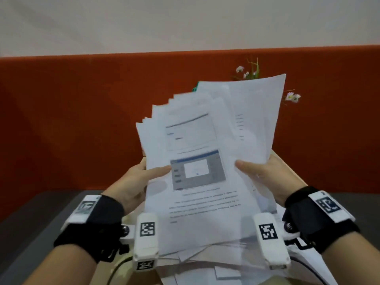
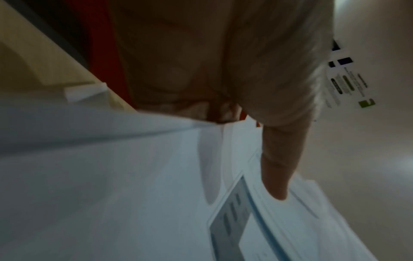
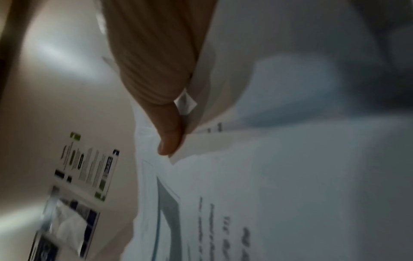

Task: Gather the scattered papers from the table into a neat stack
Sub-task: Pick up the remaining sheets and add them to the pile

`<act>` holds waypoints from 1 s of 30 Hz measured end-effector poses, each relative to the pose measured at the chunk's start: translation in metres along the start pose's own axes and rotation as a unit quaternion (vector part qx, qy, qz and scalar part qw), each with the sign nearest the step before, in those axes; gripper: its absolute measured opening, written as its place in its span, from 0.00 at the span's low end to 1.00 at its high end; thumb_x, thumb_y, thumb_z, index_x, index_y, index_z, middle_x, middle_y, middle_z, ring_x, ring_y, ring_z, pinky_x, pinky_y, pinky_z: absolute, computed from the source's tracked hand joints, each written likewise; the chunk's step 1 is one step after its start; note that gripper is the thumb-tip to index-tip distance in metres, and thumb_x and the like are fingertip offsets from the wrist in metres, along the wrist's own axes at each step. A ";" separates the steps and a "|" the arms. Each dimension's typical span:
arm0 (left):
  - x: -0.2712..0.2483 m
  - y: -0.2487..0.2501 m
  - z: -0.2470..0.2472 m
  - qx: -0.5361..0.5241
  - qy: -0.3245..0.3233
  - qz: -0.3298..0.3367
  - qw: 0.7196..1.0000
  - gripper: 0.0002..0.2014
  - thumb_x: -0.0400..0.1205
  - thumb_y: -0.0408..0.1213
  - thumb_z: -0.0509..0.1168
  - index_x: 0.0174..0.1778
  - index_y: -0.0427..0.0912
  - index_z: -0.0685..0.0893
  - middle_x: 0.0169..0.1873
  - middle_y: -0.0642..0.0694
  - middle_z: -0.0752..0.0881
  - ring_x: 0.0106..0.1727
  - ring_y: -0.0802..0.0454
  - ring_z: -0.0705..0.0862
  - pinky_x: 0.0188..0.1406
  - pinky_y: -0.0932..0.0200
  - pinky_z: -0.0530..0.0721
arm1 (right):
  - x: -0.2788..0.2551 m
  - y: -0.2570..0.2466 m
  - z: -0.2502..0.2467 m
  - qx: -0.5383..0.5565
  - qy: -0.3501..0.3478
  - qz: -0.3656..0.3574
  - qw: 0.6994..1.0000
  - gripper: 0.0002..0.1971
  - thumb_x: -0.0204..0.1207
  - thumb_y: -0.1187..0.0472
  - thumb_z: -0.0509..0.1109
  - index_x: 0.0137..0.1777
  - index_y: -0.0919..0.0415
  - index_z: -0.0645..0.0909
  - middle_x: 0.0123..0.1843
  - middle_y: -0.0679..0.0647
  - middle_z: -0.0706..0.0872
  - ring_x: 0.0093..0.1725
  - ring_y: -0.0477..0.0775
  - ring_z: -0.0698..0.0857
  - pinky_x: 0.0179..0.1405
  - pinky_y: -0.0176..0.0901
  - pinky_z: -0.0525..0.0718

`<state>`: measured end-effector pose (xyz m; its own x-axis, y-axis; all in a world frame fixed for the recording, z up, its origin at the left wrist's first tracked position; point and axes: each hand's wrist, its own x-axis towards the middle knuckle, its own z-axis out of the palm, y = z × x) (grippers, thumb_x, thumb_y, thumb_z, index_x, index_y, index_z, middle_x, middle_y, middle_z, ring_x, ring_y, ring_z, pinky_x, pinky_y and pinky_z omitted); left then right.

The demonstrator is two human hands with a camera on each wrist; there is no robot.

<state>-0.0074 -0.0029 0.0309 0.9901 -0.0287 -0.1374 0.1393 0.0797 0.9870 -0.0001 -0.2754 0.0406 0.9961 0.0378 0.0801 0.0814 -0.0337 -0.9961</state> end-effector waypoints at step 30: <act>-0.028 -0.015 -0.087 -0.093 0.070 -0.036 0.993 0.24 0.67 0.33 0.74 0.61 0.35 0.87 0.54 0.32 0.90 0.52 0.35 0.91 0.53 0.31 0.85 | 0.019 0.032 -0.077 -0.666 -0.059 0.302 0.680 0.19 0.76 0.46 0.67 0.56 0.61 0.84 0.48 0.50 0.87 0.52 0.56 0.86 0.50 0.44 0.81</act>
<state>-0.0359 0.0832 0.0129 0.9682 0.0972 -0.2304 0.1980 0.2647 0.9438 0.0244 -0.3527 0.0132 0.8584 -0.3074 -0.4106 -0.3036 -0.9497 0.0763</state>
